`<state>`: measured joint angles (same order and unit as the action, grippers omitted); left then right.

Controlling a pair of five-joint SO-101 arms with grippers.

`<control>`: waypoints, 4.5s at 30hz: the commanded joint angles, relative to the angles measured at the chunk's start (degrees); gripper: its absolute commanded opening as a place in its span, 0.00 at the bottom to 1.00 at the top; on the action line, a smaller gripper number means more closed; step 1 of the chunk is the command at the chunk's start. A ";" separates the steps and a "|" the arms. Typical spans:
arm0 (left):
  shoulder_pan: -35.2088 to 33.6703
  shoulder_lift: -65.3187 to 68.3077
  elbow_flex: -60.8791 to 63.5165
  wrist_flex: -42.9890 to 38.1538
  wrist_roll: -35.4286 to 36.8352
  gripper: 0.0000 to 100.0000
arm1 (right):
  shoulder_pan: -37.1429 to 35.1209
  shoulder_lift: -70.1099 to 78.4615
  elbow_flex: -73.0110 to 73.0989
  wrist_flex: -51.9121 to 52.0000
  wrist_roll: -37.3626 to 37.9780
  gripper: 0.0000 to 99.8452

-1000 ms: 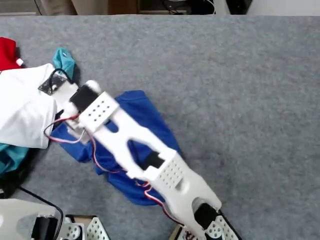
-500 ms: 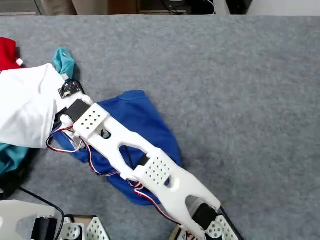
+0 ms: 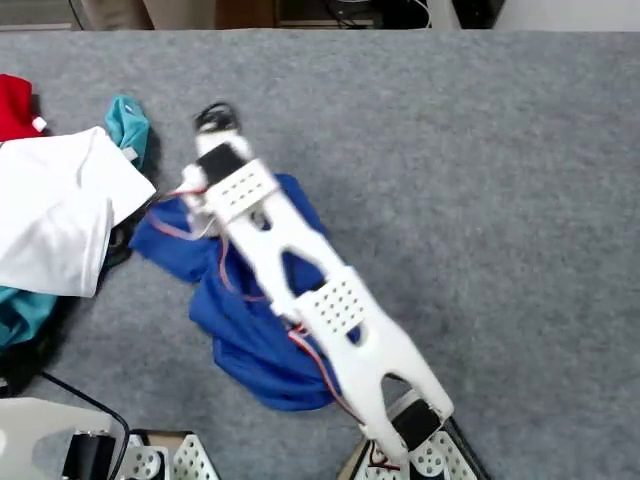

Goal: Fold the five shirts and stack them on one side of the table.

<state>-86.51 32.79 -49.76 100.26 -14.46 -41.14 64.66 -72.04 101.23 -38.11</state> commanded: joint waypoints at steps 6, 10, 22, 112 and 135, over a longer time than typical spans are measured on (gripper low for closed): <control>3.52 -4.44 0.18 0.62 -0.26 0.02 | 14.11 -20.44 8.04 1.23 0.44 0.01; 8.18 -8.84 3.60 0.62 -0.18 0.02 | 19.91 -31.52 25.27 1.23 4.66 0.01; 40.18 -35.21 36.66 0.62 1.49 0.02 | 47.52 -56.22 61.76 1.14 19.87 0.01; 49.67 -53.93 68.66 -4.13 -0.09 0.02 | 11.82 11.47 -10.51 1.14 10.37 0.15; 49.67 -53.93 68.66 -4.13 -5.63 0.02 | 13.05 9.54 -3.30 1.05 13.19 0.01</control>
<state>-36.48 -19.16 19.60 96.66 -19.74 -28.57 74.42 -76.70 101.41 -25.63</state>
